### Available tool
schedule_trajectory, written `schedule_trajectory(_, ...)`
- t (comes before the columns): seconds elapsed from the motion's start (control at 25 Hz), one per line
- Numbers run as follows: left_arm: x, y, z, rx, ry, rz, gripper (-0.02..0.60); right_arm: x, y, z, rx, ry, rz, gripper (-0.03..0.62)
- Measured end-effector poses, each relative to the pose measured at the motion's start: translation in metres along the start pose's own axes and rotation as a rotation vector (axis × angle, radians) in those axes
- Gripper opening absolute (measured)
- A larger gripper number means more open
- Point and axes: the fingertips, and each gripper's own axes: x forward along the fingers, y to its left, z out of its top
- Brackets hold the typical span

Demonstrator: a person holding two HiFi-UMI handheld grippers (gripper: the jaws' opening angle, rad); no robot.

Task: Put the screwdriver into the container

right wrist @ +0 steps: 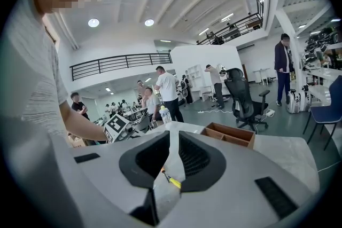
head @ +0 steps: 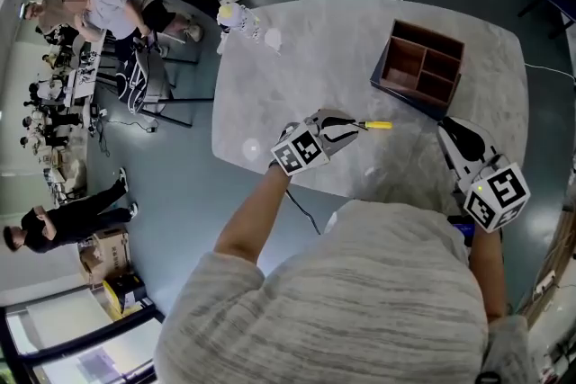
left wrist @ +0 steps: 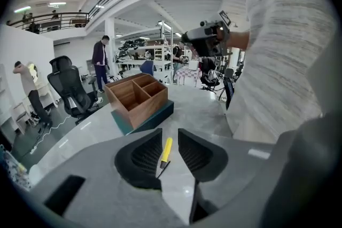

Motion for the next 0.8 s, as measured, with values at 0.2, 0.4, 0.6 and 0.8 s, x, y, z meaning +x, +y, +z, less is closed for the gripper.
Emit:
schedule_trajectory(0.2, 0.01, 0.007, -0.02, 0.047, 0.062, -0.059, 0.108, 0.003, 0.001, -0.003, 0.01, 0.004, -0.04, 0.015)
schedule_trajectory(0.4, 0.021, 0.008, -0.043, 0.115, 0.174, -0.125, 0.115, 0.004, 0.0, -0.008, 0.021, 0.009, -0.075, 0.015)
schedule_trajectory(0.6, 0.037, 0.004, -0.067, 0.194, 0.293, -0.195, 0.115, -0.001, -0.003, -0.013, 0.033, 0.011, -0.112, 0.015)
schedule_trajectory(0.8, 0.053, 0.003, -0.081, 0.252, 0.376, -0.24, 0.115, -0.005, -0.008, -0.015, 0.043, 0.015, -0.139, 0.015)
